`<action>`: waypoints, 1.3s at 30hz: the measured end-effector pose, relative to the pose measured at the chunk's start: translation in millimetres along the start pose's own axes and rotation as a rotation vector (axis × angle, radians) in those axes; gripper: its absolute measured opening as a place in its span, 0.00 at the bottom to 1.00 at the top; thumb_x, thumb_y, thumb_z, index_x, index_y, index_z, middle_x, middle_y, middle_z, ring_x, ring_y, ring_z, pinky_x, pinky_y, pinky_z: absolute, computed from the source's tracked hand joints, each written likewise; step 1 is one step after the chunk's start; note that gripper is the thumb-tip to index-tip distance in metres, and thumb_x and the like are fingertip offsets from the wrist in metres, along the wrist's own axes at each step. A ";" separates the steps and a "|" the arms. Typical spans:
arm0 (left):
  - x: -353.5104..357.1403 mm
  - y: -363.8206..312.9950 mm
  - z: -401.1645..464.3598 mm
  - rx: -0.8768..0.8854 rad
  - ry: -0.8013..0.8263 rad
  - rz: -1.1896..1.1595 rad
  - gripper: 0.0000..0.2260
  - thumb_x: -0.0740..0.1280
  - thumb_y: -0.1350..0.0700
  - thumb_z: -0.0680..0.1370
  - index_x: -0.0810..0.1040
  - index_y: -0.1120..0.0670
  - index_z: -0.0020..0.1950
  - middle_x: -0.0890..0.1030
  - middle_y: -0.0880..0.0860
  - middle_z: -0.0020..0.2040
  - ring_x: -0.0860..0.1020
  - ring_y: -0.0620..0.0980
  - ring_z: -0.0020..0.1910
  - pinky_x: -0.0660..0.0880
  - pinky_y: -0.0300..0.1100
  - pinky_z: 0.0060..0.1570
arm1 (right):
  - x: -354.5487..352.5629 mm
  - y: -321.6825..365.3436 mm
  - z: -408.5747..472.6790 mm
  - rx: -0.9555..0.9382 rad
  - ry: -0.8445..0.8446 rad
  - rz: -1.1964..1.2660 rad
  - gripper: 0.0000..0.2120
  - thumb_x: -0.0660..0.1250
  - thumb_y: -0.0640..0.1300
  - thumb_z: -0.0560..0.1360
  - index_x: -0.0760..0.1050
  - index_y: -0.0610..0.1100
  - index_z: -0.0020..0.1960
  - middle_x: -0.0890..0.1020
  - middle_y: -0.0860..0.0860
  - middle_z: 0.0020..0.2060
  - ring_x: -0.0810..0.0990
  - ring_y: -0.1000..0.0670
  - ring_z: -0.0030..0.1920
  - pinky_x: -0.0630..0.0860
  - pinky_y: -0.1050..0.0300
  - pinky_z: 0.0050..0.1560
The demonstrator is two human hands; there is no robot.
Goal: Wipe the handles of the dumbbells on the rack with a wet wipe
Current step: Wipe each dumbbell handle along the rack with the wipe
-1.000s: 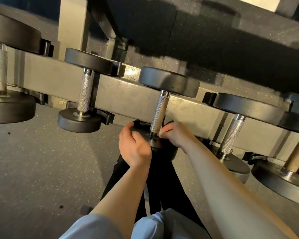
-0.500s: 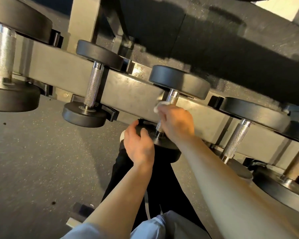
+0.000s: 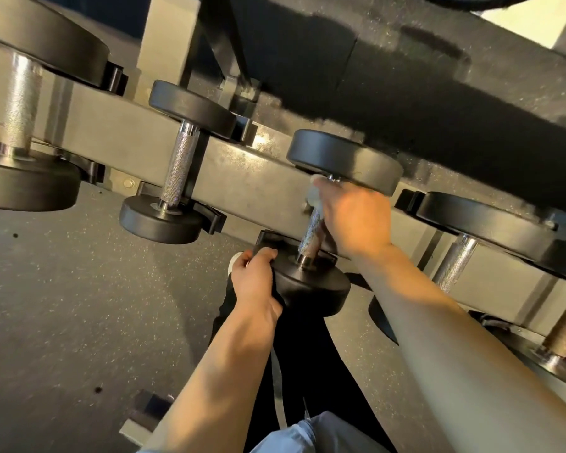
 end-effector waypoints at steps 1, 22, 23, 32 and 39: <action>-0.6 1.0 0.6 0.010 -0.004 -0.015 0.20 0.68 0.68 0.73 0.72 0.58 0.64 0.76 0.58 0.45 0.78 0.55 0.41 0.77 0.56 0.54 | -1.6 -2.6 1.5 0.024 -0.035 -0.031 0.15 0.71 0.39 0.67 0.80 0.48 0.54 0.81 0.49 0.31 0.80 0.44 0.28 0.72 0.59 0.26; 3.4 3.0 -12.1 0.198 -0.155 0.131 0.20 0.68 0.59 0.74 0.70 0.51 0.65 0.76 0.56 0.60 0.74 0.54 0.55 0.71 0.46 0.59 | -2.9 -0.4 -3.5 0.112 -0.042 0.206 0.12 0.66 0.38 0.72 0.79 0.45 0.54 0.82 0.45 0.36 0.81 0.41 0.33 0.76 0.53 0.30; 2.3 2.7 -11.4 0.198 -0.173 0.140 0.20 0.68 0.59 0.75 0.70 0.52 0.66 0.76 0.55 0.57 0.74 0.53 0.53 0.69 0.44 0.55 | -1.2 1.5 -8.0 0.118 0.003 0.294 0.12 0.63 0.39 0.75 0.78 0.46 0.57 0.83 0.45 0.41 0.82 0.41 0.39 0.78 0.51 0.36; 4.0 3.3 -11.3 0.130 -0.208 0.123 0.26 0.68 0.51 0.64 0.77 0.53 0.62 0.80 0.57 0.56 0.79 0.58 0.54 0.75 0.55 0.60 | 12.6 7.1 -55.2 0.085 0.379 0.613 0.12 0.63 0.45 0.79 0.81 0.52 0.58 0.82 0.51 0.55 0.78 0.51 0.54 0.70 0.65 0.55; 2.8 1.0 -9.3 0.142 -0.284 0.190 0.18 0.67 0.55 0.76 0.75 0.53 0.65 0.76 0.53 0.56 0.72 0.52 0.53 0.67 0.44 0.53 | 21.0 5.0 -40.2 1.082 -0.190 1.518 0.08 0.65 0.41 0.77 0.81 0.42 0.53 0.82 0.48 0.45 0.80 0.51 0.47 0.79 0.52 0.51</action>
Point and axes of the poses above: each hand's wrist, its own z-axis towards the middle knuckle, its own x-axis out of the palm, y = z × x, the point moved 2 cm from there along z, towards the middle knuckle
